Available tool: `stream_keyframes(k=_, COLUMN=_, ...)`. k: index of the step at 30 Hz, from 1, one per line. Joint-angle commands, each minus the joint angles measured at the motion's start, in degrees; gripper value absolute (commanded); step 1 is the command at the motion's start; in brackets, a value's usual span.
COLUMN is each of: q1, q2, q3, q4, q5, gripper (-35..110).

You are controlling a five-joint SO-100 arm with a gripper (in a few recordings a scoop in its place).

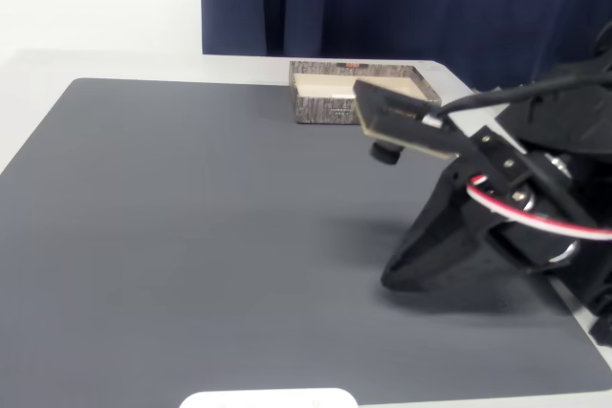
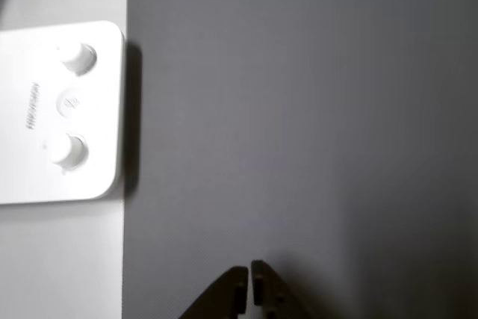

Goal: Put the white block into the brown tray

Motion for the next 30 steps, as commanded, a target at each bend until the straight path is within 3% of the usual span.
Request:
stream_keyframes(k=1, q1=-0.2, q2=0.4, q3=-0.4, q4=0.1, q5=-1.2, gripper=1)
stream_keyframes(k=11, q1=0.4, q2=0.4, q3=-0.4, q4=17.2, q5=-6.9, gripper=0)
stream_keyframes(k=30, q1=1.4, q2=0.4, q3=-0.4, q4=21.5, q5=-15.2, gripper=0)
